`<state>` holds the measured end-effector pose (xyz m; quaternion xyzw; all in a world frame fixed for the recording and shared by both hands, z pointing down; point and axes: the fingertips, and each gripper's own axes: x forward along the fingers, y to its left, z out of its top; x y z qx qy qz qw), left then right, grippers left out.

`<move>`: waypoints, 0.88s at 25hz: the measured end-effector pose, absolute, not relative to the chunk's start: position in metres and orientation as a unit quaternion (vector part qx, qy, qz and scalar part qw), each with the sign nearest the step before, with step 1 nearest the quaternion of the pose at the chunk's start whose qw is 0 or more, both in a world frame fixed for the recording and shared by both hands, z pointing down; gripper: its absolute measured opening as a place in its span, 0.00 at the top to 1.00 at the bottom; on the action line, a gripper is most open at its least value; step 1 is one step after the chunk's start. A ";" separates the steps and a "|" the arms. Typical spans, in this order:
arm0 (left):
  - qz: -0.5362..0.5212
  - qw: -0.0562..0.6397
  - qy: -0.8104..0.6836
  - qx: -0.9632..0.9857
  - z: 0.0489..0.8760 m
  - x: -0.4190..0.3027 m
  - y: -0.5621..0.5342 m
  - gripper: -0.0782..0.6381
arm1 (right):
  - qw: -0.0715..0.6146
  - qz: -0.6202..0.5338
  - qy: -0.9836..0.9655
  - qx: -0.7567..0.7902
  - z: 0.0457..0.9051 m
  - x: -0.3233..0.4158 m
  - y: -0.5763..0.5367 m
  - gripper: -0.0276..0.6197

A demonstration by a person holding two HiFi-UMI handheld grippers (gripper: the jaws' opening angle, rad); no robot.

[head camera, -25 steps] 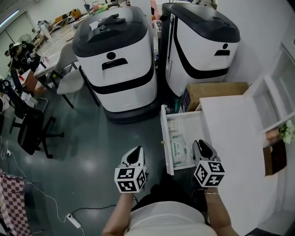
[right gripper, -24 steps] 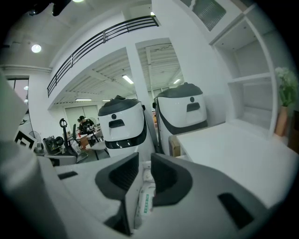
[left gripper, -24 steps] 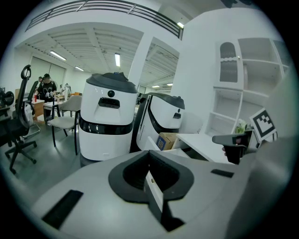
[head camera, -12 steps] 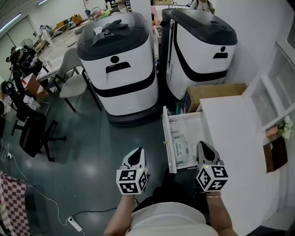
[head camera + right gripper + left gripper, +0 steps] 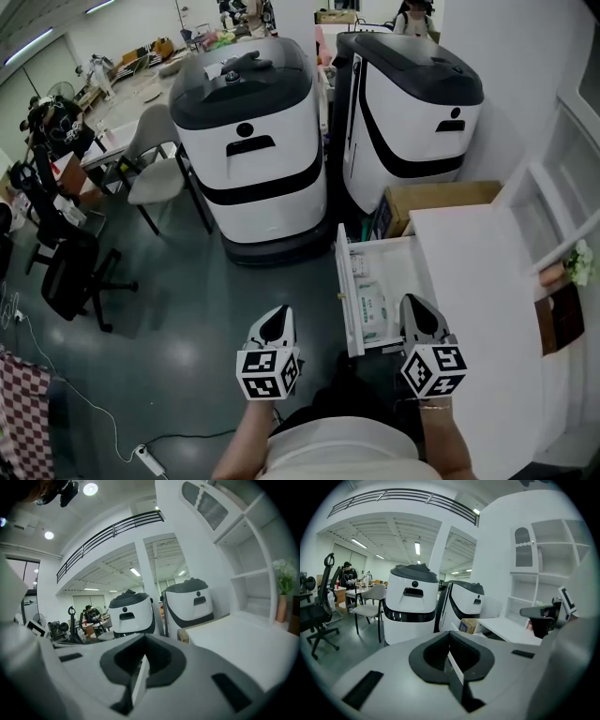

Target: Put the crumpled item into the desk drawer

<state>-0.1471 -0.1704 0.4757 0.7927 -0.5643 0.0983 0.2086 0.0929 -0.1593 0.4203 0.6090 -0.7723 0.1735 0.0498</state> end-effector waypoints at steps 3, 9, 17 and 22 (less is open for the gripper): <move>0.097 0.207 -0.566 0.792 0.475 -0.152 -0.166 0.90 | 0.042 0.171 -0.773 0.609 0.417 0.090 -0.156 0.95; 0.095 0.202 -0.566 0.794 0.471 -0.156 -0.161 0.90 | 0.047 0.173 -0.769 0.613 0.419 0.088 -0.149 0.95; 0.095 0.194 -0.564 0.797 0.468 -0.158 -0.156 0.90 | 0.048 0.177 -0.762 0.620 0.424 0.088 -0.142 0.95; 0.094 0.192 -0.563 0.798 0.466 -0.160 -0.156 0.90 | 0.044 0.173 -0.761 0.624 0.420 0.088 -0.141 0.95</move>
